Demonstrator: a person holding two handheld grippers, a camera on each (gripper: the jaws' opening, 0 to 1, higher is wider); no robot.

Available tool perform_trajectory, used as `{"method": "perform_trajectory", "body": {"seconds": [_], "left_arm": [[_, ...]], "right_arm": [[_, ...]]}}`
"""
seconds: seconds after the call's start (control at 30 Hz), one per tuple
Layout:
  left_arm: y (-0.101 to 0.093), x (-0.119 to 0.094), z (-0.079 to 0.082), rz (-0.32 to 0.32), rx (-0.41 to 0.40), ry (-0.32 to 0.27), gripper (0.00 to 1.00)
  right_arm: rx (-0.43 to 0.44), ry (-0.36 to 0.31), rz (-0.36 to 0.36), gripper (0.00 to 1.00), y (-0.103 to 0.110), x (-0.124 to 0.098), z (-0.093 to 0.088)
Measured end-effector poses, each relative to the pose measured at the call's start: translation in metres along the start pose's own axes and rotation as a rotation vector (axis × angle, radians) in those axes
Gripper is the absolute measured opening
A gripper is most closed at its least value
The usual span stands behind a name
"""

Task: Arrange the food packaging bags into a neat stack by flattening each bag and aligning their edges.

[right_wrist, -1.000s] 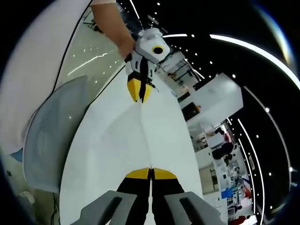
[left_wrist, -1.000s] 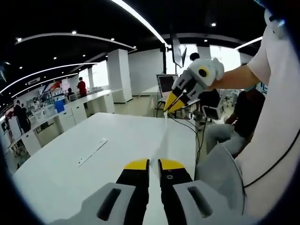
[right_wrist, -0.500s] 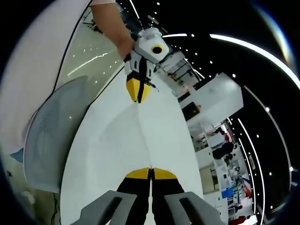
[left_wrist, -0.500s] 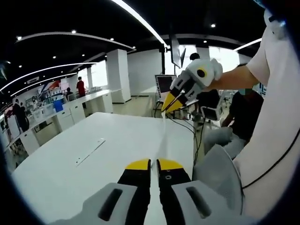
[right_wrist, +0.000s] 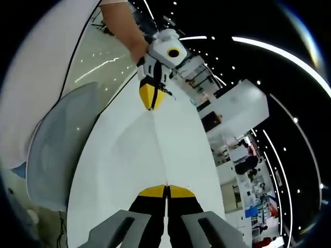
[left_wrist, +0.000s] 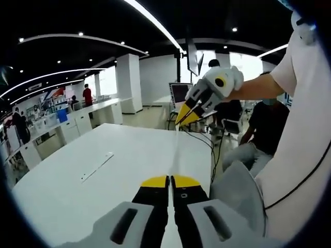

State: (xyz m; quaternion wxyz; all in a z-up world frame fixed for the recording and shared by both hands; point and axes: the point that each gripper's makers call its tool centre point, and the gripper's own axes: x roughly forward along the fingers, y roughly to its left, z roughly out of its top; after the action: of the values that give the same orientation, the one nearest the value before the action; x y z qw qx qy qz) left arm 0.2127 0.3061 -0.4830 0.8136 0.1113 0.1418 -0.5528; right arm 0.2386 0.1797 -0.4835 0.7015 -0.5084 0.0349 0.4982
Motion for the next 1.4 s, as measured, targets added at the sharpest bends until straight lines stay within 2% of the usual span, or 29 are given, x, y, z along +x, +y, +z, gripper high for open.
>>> {"method": "perform_trajectory", "body": {"seconds": [0.17, 0.33, 0.63, 0.8, 0.9, 1.1, 1.27, 1.4], "left_arm": [[-0.002, -0.001, 0.004, 0.012, 0.020, 0.016, 0.00], [0.001, -0.003, 0.008, 0.023, 0.020, 0.005, 0.00], [-0.005, -0.006, 0.012, 0.020, 0.113, 0.007, 0.00], [-0.006, -0.008, 0.012, 0.011, 0.138, 0.015, 0.00], [-0.007, -0.009, 0.012, 0.009, 0.149, 0.014, 0.00], [-0.012, -0.008, 0.010, -0.003, 0.171, 0.030, 0.00], [-0.014, -0.009, 0.008, -0.010, 0.167, 0.039, 0.00], [-0.016, -0.012, 0.012, -0.016, 0.170, 0.040, 0.00]], "right_arm": [[0.003, 0.000, 0.004, 0.00, 0.000, 0.001, -0.001], [0.005, 0.002, 0.005, 0.00, -0.001, 0.002, -0.001], [0.040, 0.009, 0.020, 0.00, 0.001, 0.003, 0.000], [0.113, -0.015, 0.040, 0.00, -0.001, 0.000, 0.008], [0.118, -0.007, 0.042, 0.04, -0.002, 0.001, 0.009], [0.143, -0.032, 0.060, 0.06, -0.002, 0.001, 0.019], [0.160, -0.059, 0.069, 0.06, -0.001, 0.004, 0.029], [0.173, -0.091, 0.097, 0.06, 0.006, 0.010, 0.044]]}}
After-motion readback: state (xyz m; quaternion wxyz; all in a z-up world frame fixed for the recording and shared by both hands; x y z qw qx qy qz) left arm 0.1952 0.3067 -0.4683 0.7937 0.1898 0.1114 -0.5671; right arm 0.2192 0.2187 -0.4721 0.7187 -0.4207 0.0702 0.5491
